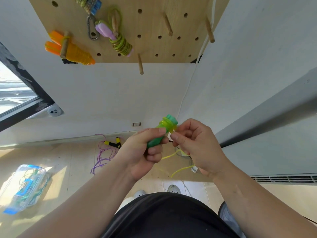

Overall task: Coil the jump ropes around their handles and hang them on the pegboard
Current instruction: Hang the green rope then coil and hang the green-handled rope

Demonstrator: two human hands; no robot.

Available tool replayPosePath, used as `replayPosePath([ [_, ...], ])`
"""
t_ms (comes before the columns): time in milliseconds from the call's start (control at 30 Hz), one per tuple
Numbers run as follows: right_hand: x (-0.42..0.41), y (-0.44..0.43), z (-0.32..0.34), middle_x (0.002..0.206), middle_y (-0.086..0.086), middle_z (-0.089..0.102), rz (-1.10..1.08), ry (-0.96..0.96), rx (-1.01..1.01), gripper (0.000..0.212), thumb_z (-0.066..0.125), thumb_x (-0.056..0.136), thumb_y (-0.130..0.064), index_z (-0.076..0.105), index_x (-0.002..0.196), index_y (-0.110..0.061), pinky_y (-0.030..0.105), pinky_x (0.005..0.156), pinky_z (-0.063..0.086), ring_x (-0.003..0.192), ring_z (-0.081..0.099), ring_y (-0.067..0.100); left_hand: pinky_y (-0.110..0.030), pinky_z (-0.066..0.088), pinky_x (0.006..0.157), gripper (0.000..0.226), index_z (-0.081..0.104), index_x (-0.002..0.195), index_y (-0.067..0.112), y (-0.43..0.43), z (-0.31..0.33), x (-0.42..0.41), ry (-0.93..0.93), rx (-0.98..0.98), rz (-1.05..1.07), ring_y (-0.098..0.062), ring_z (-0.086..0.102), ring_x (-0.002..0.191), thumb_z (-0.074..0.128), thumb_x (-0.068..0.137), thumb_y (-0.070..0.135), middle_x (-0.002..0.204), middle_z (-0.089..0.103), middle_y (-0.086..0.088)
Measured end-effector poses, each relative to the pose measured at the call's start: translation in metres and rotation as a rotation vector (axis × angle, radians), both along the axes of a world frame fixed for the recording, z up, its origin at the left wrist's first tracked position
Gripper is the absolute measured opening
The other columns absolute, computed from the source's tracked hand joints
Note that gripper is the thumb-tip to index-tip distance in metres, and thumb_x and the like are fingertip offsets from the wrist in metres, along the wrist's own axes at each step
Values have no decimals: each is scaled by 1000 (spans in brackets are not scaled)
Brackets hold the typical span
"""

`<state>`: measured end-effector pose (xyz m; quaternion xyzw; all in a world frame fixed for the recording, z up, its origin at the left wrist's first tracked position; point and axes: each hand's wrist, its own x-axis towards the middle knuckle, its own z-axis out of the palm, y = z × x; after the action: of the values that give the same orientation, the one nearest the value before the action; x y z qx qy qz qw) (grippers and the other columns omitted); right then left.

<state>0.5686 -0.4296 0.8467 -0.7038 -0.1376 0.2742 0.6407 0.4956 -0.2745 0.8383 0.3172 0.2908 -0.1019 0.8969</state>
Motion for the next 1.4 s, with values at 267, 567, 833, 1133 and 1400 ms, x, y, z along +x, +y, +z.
replayPosePath([
  [267, 8, -8, -1, 119, 8, 65, 164, -35, -98, 46, 77, 84, -29, 65, 128, -29, 15, 55, 42, 56, 46, 8, -18, 31, 37, 35, 63, 101, 7, 0, -4, -13, -57, -13, -143, -11, 44, 40, 68, 76, 31, 73, 62, -13],
  [567, 7, 6, -5, 96, 6, 76, -32, -142, -125, 26, 83, 79, -25, 74, 103, -25, 43, 88, 58, 92, 71, 27, -35, 47, 56, 32, 65, 100, 9, -13, 1, -8, -76, 617, -67, -26, 62, 58, 54, 102, 39, 85, 72, -19],
  [833, 6, 13, -1, 88, 14, 71, -210, -82, -134, 28, 89, 73, -26, 73, 96, -20, 30, 74, 56, 73, 68, 20, -18, 40, 58, 36, 59, 101, 20, -16, -26, -16, -304, 1653, 84, -9, 55, 77, 84, 78, 34, 85, 67, 11],
  [1133, 3, 1, 10, 80, 2, 68, -90, 120, 67, 28, 71, 87, -16, 72, 115, -12, 18, 47, 35, 49, 39, 9, -21, 49, 63, 26, 58, 98, 31, -5, -24, -15, -387, 1469, 148, -7, 62, 71, 69, 84, 49, 83, 67, 15],
  [1400, -5, -3, 12, 79, 12, 70, -183, 137, 150, 21, 74, 72, -18, 69, 92, -12, 19, 42, 33, 44, 41, 8, -27, 46, 54, 16, 55, 89, 20, -11, -2, -11, -280, 966, 105, -17, 53, 53, 53, 105, 16, 71, 65, -3],
])
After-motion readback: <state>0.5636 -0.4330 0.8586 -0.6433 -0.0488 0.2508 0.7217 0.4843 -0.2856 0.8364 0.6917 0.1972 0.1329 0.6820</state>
